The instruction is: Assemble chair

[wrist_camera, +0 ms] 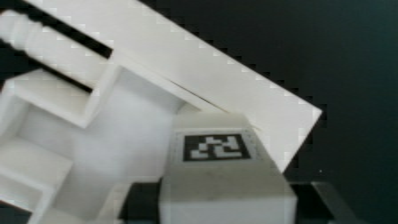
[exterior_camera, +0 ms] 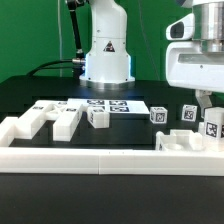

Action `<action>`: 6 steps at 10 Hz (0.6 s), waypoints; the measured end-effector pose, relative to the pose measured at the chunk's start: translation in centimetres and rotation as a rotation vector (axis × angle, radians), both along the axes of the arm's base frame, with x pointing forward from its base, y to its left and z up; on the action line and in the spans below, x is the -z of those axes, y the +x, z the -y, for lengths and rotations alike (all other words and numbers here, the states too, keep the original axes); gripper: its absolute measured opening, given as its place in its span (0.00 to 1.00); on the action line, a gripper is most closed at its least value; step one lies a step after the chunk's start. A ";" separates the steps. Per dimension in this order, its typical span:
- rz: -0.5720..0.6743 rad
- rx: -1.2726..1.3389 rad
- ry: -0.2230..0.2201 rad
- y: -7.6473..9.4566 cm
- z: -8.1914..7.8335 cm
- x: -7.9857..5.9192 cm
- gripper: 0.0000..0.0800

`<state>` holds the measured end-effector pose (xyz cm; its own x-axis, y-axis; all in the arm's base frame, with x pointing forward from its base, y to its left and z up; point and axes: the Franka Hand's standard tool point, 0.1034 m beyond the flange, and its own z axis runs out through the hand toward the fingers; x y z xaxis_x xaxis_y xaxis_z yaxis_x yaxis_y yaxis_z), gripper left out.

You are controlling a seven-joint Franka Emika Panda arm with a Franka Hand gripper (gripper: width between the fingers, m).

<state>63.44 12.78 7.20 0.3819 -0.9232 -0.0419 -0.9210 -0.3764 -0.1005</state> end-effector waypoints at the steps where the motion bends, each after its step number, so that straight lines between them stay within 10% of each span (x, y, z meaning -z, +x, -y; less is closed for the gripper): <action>1: -0.005 0.054 0.016 0.0 0.1 0.0 0.36; 6: -0.011 0.157 0.035 0.0 0.1 0.0 0.37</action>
Offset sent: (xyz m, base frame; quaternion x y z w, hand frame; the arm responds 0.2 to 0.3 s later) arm -0.0020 -0.0019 -0.0013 0.0174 -0.0134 0.1702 0.9852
